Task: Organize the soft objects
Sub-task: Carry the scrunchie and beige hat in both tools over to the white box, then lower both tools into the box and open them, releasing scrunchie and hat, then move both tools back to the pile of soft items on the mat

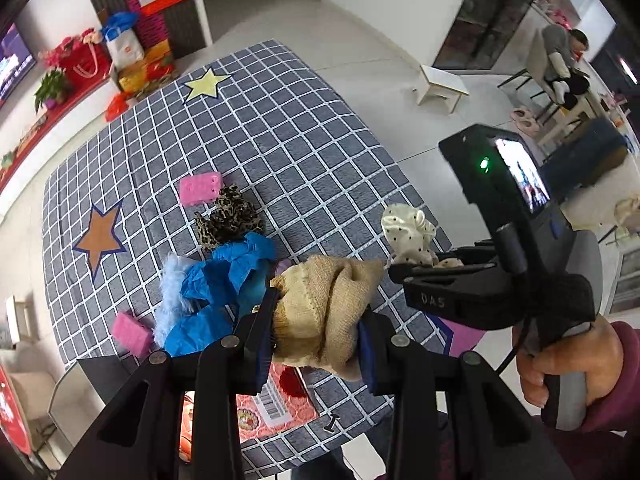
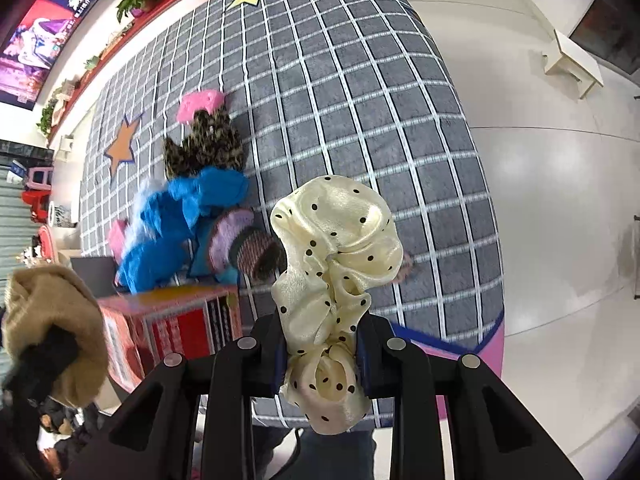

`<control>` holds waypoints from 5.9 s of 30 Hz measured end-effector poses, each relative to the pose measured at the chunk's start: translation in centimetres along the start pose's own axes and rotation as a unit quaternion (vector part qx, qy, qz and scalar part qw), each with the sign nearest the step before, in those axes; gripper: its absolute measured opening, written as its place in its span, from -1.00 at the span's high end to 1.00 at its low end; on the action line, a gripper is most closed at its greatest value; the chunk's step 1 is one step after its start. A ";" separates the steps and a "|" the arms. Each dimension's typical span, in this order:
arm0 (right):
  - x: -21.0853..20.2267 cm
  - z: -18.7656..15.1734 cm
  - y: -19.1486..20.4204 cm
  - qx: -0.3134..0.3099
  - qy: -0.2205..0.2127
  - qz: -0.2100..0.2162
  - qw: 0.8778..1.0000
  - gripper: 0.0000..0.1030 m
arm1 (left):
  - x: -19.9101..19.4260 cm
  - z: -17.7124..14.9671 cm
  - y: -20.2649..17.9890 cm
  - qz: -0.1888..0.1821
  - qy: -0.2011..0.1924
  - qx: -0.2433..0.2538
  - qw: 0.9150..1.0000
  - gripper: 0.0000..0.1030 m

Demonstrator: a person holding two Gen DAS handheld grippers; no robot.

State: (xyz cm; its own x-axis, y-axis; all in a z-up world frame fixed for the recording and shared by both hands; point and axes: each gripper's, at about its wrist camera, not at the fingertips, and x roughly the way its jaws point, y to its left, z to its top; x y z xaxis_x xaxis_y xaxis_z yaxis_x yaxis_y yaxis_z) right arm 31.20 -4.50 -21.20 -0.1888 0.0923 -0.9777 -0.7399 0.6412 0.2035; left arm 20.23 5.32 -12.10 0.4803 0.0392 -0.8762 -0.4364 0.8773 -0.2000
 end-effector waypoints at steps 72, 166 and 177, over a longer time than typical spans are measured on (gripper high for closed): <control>3.6 -19.1 38.0 -0.324 -0.008 0.008 0.946 0.45 | -17.0 -37.9 21.3 0.210 0.026 -0.288 0.934 0.25; -3.3 -1.7 14.8 -0.041 -0.045 0.067 0.996 -0.76 | -10.2 -20.4 21.5 0.135 0.026 -0.289 0.947 -0.99; -0.1 0.4 8.7 0.012 -0.007 0.055 0.998 -0.76 | -2.2 -12.5 20.2 0.131 0.084 -0.217 0.964 -0.99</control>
State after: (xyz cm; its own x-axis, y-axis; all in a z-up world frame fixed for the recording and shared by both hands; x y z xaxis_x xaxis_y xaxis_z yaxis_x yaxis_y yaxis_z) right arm 25.01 1.40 -19.34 -0.2591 0.1748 -0.9499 -0.6988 0.6451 0.3093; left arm 0.89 17.02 -19.72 0.1964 0.1220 -0.9729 -0.8201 0.5644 -0.0948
